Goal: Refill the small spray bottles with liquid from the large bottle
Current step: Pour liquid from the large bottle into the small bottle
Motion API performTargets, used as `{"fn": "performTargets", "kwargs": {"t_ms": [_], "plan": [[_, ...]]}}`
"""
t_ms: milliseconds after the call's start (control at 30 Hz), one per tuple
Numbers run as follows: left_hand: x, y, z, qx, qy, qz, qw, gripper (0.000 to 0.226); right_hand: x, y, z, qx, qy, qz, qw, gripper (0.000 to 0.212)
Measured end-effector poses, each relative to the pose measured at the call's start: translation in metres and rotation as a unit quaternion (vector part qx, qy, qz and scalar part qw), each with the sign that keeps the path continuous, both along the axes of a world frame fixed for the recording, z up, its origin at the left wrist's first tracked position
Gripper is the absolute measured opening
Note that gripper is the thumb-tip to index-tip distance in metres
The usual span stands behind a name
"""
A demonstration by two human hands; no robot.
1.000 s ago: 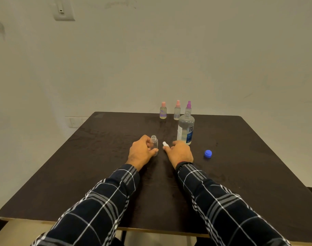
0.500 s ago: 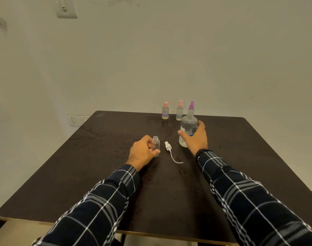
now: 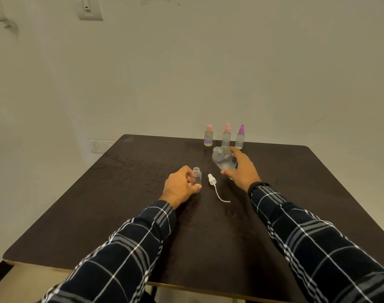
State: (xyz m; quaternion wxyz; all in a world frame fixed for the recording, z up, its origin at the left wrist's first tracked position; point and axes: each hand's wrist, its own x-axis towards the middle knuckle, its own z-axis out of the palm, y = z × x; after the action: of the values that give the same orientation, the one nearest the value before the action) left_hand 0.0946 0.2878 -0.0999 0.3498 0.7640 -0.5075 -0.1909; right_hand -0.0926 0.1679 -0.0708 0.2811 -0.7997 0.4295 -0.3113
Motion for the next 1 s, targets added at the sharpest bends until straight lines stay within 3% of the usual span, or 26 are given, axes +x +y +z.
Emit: {"fn": "performTargets", "kwargs": {"t_ms": [167,600,1000], "plan": [[0.000,0.001,0.000,-0.004,0.010,0.001,1.000,0.031,-0.001,0.002,0.000,-0.070,0.086,0.020,0.994,0.082],[-0.002,-0.002,0.004,0.024,0.003,0.006,1.000,0.035,0.013,0.008,0.006,-0.182,0.196,0.038,0.963,0.067],[-0.003,-0.001,0.004,0.022,0.000,0.005,1.000,0.034,0.014,0.004,0.007,-0.176,0.214,0.034,0.960,0.069]]}}
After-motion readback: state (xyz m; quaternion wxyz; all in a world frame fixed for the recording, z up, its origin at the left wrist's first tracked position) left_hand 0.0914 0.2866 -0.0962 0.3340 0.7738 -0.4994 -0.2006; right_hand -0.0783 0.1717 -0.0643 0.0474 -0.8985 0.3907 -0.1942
